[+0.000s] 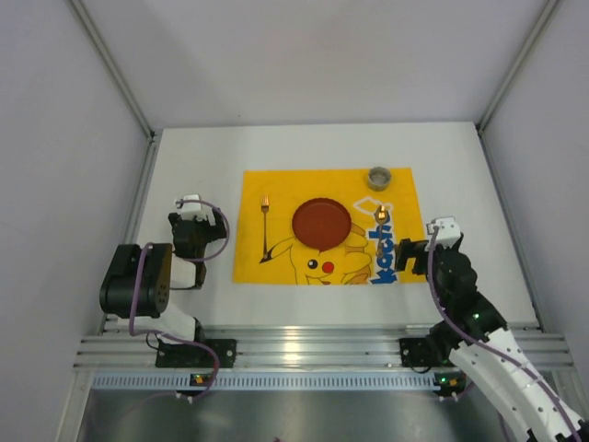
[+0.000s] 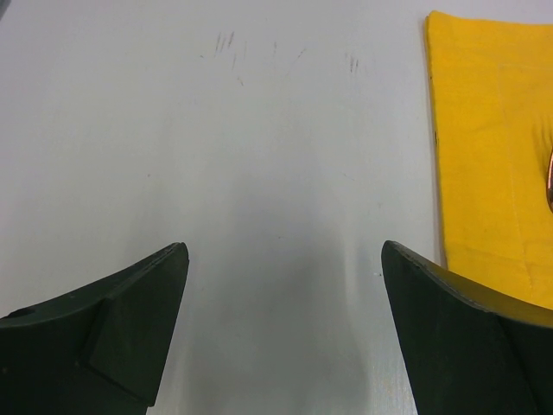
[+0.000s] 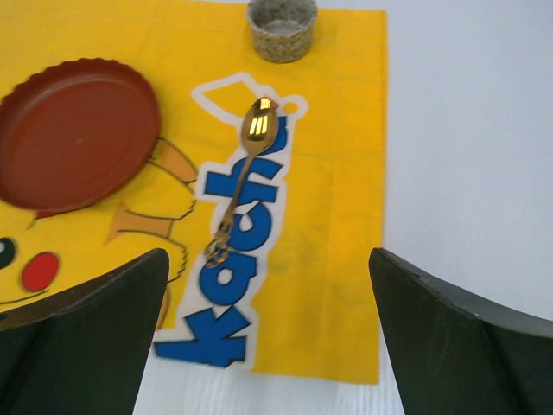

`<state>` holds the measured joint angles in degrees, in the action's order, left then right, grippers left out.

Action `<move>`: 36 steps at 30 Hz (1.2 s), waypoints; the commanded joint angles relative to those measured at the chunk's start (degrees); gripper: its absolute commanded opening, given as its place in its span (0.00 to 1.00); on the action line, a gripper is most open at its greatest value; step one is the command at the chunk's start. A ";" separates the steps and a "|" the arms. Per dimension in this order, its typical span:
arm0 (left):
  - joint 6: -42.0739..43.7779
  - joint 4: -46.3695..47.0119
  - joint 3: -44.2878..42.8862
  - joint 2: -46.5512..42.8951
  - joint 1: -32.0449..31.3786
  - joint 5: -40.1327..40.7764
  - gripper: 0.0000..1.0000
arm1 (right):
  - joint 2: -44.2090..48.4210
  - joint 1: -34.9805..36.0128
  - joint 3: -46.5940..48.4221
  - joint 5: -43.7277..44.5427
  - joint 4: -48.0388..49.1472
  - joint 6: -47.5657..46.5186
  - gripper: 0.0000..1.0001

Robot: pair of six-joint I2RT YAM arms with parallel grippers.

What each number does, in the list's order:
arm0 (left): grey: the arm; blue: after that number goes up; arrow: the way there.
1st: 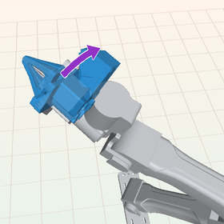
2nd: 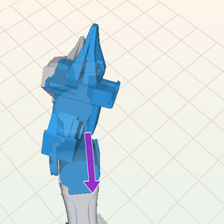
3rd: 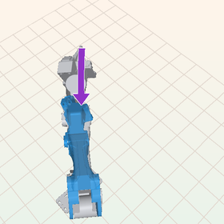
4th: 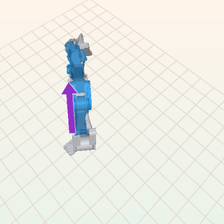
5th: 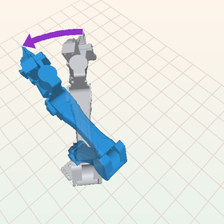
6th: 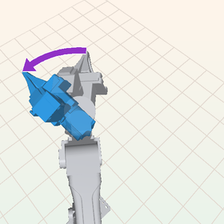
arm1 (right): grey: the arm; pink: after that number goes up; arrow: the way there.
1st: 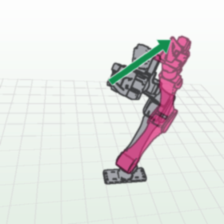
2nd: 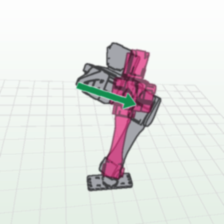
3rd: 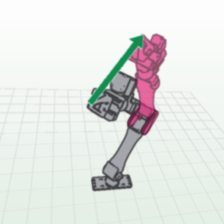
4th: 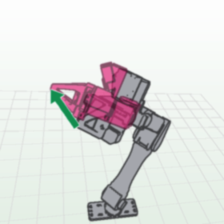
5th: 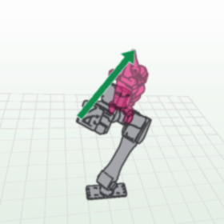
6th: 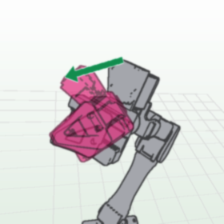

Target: Set the dinner table for one person

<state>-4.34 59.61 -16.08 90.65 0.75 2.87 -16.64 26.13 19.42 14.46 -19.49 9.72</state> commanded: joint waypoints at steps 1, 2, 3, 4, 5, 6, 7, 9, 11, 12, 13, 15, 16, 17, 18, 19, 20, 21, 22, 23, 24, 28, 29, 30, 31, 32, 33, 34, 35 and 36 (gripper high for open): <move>0.47 4.55 -1.24 -0.65 -0.05 0.38 0.98 | -4.26 0.15 -3.32 9.79 19.02 -12.23 1.00; 0.47 4.63 -1.24 -0.65 -0.05 0.38 0.99 | -5.75 0.15 -6.38 10.50 27.66 -14.00 1.00; 0.38 4.55 -1.24 -0.56 -0.05 0.29 0.98 | -8.55 -0.02 -7.72 12.42 31.23 -16.11 1.00; 0.47 4.63 -1.24 -0.65 -0.05 0.38 0.99 | -10.15 -0.37 -9.04 12.87 34.92 -17.09 1.00; 0.38 4.55 -1.24 -0.56 -0.14 0.38 0.99 | -11.90 -2.38 -11.22 12.27 40.87 -17.19 1.00; 0.38 4.55 -1.24 -0.65 -0.05 0.38 0.99 | -15.75 -3.70 -12.03 10.61 43.45 -15.79 1.00; 0.47 4.63 -1.24 -0.65 -0.05 0.38 0.98 | -17.88 -5.11 -12.91 9.20 46.09 -15.87 1.00; 0.38 4.55 -1.24 -0.65 0.04 0.38 0.99 | -24.88 -8.98 -15.28 4.21 53.82 -18.66 1.00; 0.47 4.63 -1.24 -0.56 -0.05 0.38 0.99 | -30.26 -14.58 -15.56 -1.51 60.32 -21.39 1.00; 0.47 4.55 -1.24 -0.56 -0.05 0.38 0.98 | -35.16 -16.18 -14.86 -6.58 62.18 -23.49 1.00; 0.47 4.55 -1.24 -0.56 -0.05 0.38 0.98 | -38.00 -17.68 -14.59 -9.25 65.59 -23.78 1.00; 0.47 4.55 -1.24 -0.56 -0.14 0.38 0.98 | -46.58 -21.81 -12.31 -17.13 73.95 -21.78 1.00; 0.38 4.63 -1.24 -0.65 -0.14 0.38 0.99 | -49.16 -23.30 -11.17 -19.18 76.07 -20.36 1.00; 0.47 4.63 -1.24 -0.65 -0.05 0.38 0.98 | -51.71 -24.80 -8.63 -19.90 79.57 -18.61 1.00; 0.47 4.63 -1.24 -0.56 -0.14 0.38 0.98 | -56.52 -25.25 -7.30 -19.99 80.30 -13.81 1.00; 0.47 4.63 -1.24 -0.56 0.04 0.38 0.99 | -59.35 -25.69 -6.86 -21.74 82.83 -14.28 1.00; 0.38 4.63 -1.24 -0.65 -0.05 0.38 0.99 | -64.69 -25.69 -7.55 -24.45 88.16 -15.68 1.00; 0.47 4.55 -1.24 -0.56 0.04 0.38 0.99 | -67.27 -25.69 -8.77 -24.22 94.48 -14.91 1.00; 0.38 4.63 -1.24 -0.65 -0.14 0.38 0.99 | -66.51 -25.60 -8.78 -23.00 94.54 -14.03 1.00; 0.47 4.55 -1.24 -0.65 -0.14 0.55 0.98 | -65.72 -25.69 -7.31 -21.33 88.54 -13.94 1.00; 0.47 4.63 -1.24 -0.56 -0.14 0.55 0.99 | -66.93 -25.69 -7.12 -22.71 91.00 -14.02 1.00; 0.47 4.63 -1.33 -0.56 -0.05 0.64 0.99 | -66.59 -25.60 -6.85 -22.10 90.40 -13.94 1.00; 0.47 4.55 -1.24 -0.65 -0.05 0.55 0.98 | -66.07 -25.69 -6.76 -22.10 89.11 -14.11 1.00; 0.47 4.55 -1.33 -0.65 -0.14 0.55 0.99 | -66.32 -25.69 -6.68 -22.10 89.18 -14.02 1.00; 0.47 4.55 -1.24 -0.65 -0.14 0.55 0.99 | -66.50 -25.69 -6.68 -22.19 89.62 -14.02 1.00; 0.47 4.55 -1.33 -0.56 -0.14 0.55 0.98 | -66.24 -25.69 -6.59 -22.19 89.19 -14.02 1.00; 0.47 4.55 -1.24 -0.56 -0.14 0.55 0.99 | -66.32 -25.69 -6.59 -22.19 89.27 -14.02 1.00; 0.47 4.55 -1.33 -0.56 -0.23 0.55 0.98 | -66.41 -25.69 -6.59 -22.19 89.36 -14.02 1.00; 0.47 4.55 -1.33 -0.65 -0.14 0.55 0.98 | -66.41 -25.69 -6.59 -22.11 89.36 -14.02 1.00; 0.47 4.55 -1.33 -0.65 -0.14 0.55 0.98 | -66.41 -25.69 -6.59 -22.19 89.36 -14.02 1.00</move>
<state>-4.32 59.92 -16.08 90.65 0.69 3.07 -83.31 0.97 11.31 -5.89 65.21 -4.99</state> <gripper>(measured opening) 0.985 0.996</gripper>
